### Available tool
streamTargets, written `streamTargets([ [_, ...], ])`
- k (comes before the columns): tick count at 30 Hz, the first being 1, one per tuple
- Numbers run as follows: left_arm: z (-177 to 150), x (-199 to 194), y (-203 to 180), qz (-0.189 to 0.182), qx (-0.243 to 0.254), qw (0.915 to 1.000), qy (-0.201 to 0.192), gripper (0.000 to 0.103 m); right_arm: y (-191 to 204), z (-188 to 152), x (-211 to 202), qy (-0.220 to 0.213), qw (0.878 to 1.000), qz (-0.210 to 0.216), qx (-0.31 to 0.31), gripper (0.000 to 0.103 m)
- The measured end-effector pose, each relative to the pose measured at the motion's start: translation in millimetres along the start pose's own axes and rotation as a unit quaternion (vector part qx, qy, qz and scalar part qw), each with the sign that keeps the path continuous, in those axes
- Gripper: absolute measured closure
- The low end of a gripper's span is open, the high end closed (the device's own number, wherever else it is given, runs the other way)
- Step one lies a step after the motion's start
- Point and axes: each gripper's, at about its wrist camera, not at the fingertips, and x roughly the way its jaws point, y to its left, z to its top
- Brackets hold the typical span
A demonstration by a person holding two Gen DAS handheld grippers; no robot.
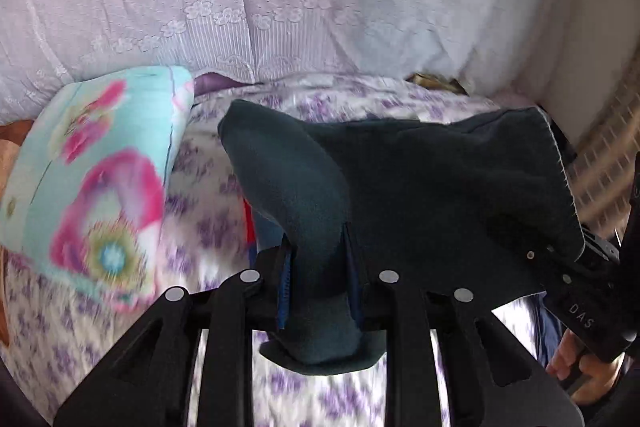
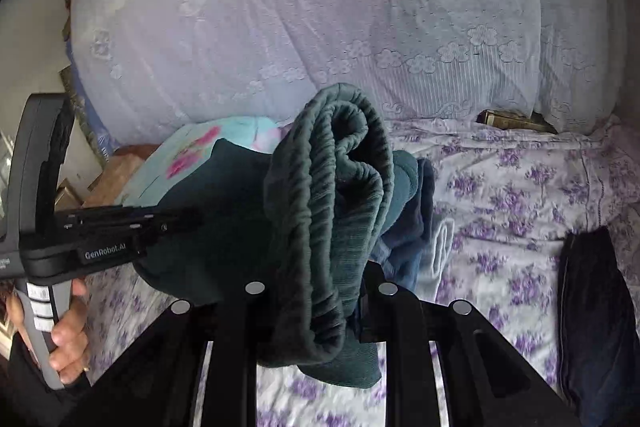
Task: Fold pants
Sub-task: 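Carry the bundle with the right tool onto the stack of folded clothes, then open the right tool to release the pants on the stack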
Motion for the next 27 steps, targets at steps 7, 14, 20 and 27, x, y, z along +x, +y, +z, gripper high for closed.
streamTargets([
  [7,41,150,37,0.049,-0.039,0.9959,0.066,0.081,-62,28,110,0.032,0.999,-0.031,0.010,0.076],
  [14,32,159,63,0.059,-0.046,0.9964,0.041,0.025,-87,17,103,0.023,0.999,-0.040,0.019,0.027],
  [20,23,124,70,0.086,-0.057,0.9941,0.034,0.026,-74,16,62,-0.003,0.996,-0.084,0.013,0.027],
  [27,-29,29,41,0.097,-0.016,0.9950,-0.019,0.005,-21,-12,-43,-0.083,0.980,-0.179,0.011,0.020],
])
